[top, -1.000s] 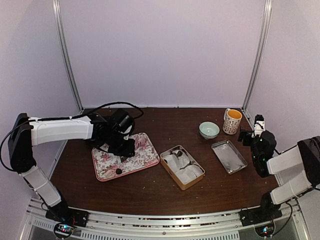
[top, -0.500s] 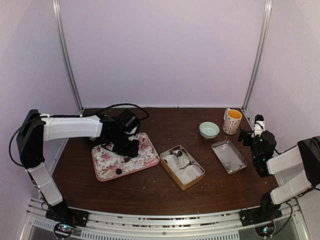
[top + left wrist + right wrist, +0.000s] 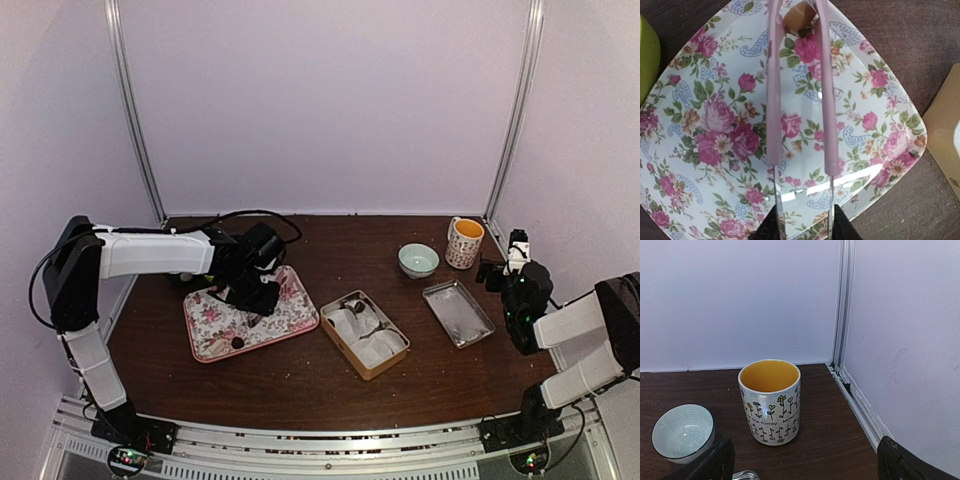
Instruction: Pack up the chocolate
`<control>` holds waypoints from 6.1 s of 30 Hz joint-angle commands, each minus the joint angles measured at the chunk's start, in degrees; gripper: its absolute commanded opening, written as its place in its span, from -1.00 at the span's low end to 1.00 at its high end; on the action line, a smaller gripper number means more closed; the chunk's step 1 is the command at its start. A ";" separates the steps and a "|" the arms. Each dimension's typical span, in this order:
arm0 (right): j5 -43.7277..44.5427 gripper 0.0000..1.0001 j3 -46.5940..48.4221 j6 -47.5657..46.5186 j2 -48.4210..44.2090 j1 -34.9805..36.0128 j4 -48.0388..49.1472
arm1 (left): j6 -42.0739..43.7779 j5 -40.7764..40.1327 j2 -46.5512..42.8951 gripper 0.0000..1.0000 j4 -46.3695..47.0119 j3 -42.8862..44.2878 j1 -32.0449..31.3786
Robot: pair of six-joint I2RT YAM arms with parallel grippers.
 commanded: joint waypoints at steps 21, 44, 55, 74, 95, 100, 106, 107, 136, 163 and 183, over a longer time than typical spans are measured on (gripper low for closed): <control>-0.34 1.00 0.85 0.19 -0.12 -0.50 0.15 | 1.25 -2.59 -5.95 -0.60 -6.53 3.97 -1.00; -0.33 1.00 0.87 0.17 -0.19 -0.51 0.15 | 9.23 11.57 -9.93 -0.66 -1.81 4.59 -17.04; -0.33 1.00 0.83 0.19 -0.18 -0.51 0.14 | 9.73 14.43 -7.62 -0.66 -0.33 3.73 -17.86; -0.33 1.00 0.83 0.15 -0.16 -0.50 0.15 | 12.39 21.88 -1.60 -0.66 -0.11 5.41 -20.66; -0.33 1.00 0.84 0.16 -0.19 -0.51 0.15 | 12.30 18.97 -3.03 -0.40 -4.17 5.93 -21.27; -0.33 1.00 0.89 0.14 -0.18 -0.46 0.15 | 11.77 18.04 -3.88 -0.41 -4.07 6.20 -21.26; -0.32 1.00 0.85 0.15 -0.14 -0.51 0.15 | 10.16 12.86 -8.73 -0.43 -4.89 5.44 -21.19; -0.32 1.00 0.86 0.13 -0.18 -0.51 0.15 | 9.90 12.00 -9.71 -0.42 -5.35 5.23 -21.19; -0.33 1.00 0.83 0.11 -0.19 -0.51 0.10 | -7.23 0.53 -33.54 -0.36 -32.51 -12.32 -7.10; -0.33 1.00 0.81 0.15 -0.19 -0.45 0.14 | -4.76 4.41 -39.04 -0.26 -30.90 -19.95 -3.37; -0.33 1.00 0.87 0.12 -0.13 -0.51 0.14 | -2.10 3.73 -34.74 -0.62 -33.54 -15.34 -3.35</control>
